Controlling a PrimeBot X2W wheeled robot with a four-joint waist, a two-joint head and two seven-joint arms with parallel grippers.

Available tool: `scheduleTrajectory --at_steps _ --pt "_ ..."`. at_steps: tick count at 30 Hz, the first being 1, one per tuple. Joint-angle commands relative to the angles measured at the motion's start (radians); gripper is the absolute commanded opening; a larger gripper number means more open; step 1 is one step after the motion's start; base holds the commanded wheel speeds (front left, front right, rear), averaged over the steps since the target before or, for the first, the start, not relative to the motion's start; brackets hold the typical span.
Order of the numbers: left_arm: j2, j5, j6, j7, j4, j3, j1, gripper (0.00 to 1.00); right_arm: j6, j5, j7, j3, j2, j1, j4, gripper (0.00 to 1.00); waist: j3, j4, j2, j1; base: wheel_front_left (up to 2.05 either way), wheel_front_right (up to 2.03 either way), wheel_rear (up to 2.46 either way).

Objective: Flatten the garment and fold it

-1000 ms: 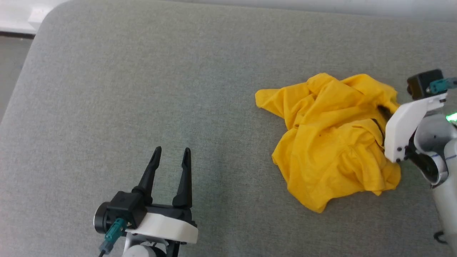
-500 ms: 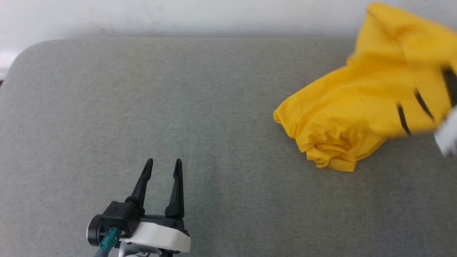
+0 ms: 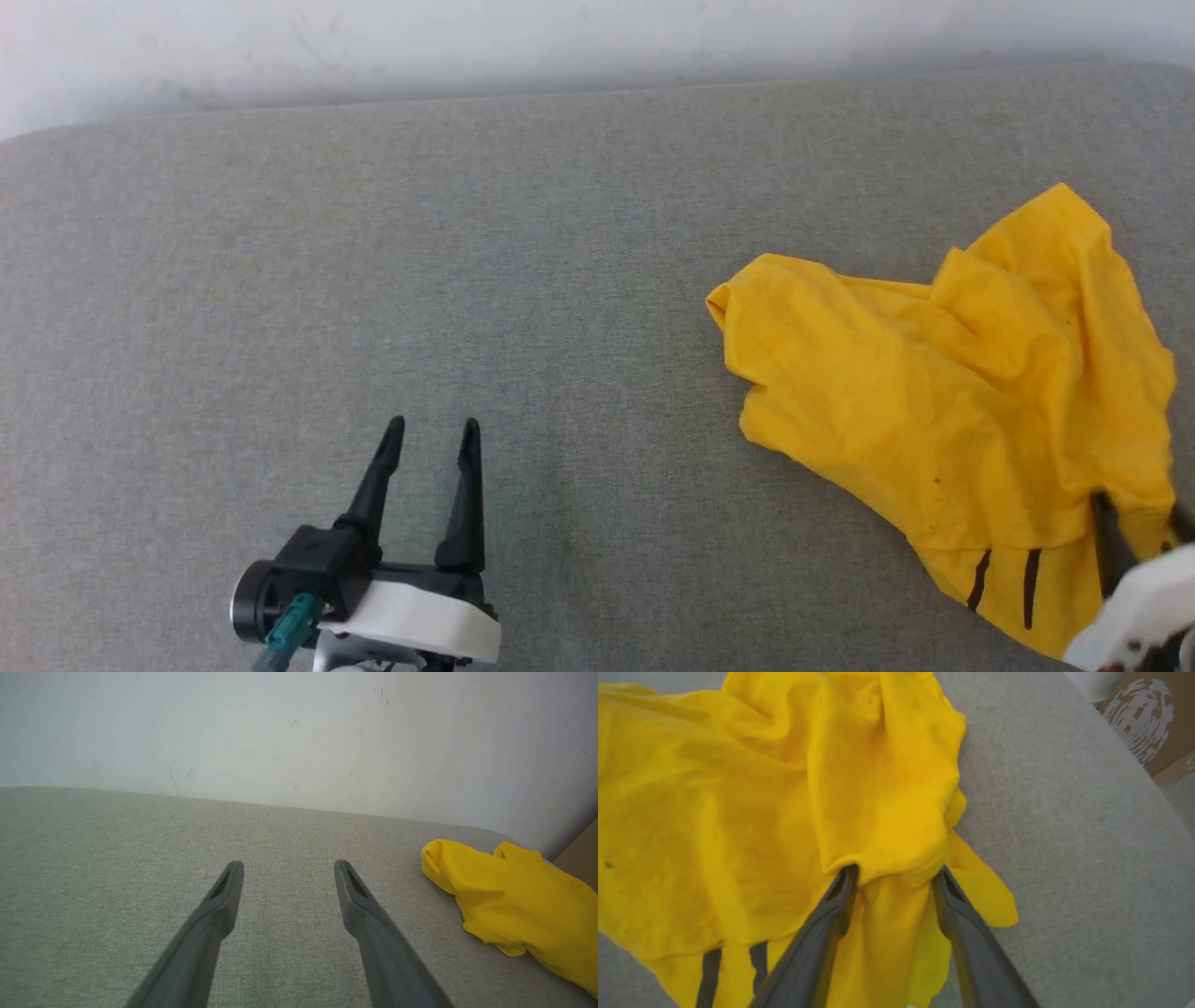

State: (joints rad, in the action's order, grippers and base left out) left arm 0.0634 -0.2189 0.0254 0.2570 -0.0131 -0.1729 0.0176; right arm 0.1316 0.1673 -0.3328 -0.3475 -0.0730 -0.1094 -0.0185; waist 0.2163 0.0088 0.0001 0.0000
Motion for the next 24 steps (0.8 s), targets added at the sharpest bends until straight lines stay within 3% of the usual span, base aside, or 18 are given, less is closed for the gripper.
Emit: scheduleTrajectory --at_steps 1,6,12,16,24 --pt "0.001 0.011 -0.009 0.005 -0.005 -0.004 -0.012 1.0 -0.001 -0.025 0.02 0.009 -0.009 0.051 -0.03 1.0 -0.002 -0.01 -0.0001 0.0 0.0 0.0 0.0" --pt "-0.001 0.009 -0.012 0.005 -0.011 -0.018 -0.032 1.0 -0.001 -0.01 0.017 0.077 -0.052 0.156 -0.128 1.0 -0.001 0.008 -0.0001 0.0 0.0 0.0 0.0" --pt "-0.004 0.006 -0.007 0.005 -0.01 -0.023 -0.034 1.0 -0.001 0.027 -0.082 0.186 -0.132 0.29 -0.172 1.0 0.013 0.05 -0.0001 0.0 0.0 0.0 0.0" --pt "-0.004 0.011 -0.005 0.005 0.0 -0.02 -0.04 1.0 -0.001 0.026 -0.139 0.214 -0.173 0.384 -0.105 1.0 0.044 0.069 -0.0001 0.0 0.0 0.0 0.0" --pt "-0.007 0.026 -0.009 0.005 0.011 -0.039 -0.095 1.0 -0.001 -0.022 -0.179 0.235 -0.252 0.493 0.152 1.0 0.146 0.102 -0.0001 0.0 0.0 0.0 0.0"
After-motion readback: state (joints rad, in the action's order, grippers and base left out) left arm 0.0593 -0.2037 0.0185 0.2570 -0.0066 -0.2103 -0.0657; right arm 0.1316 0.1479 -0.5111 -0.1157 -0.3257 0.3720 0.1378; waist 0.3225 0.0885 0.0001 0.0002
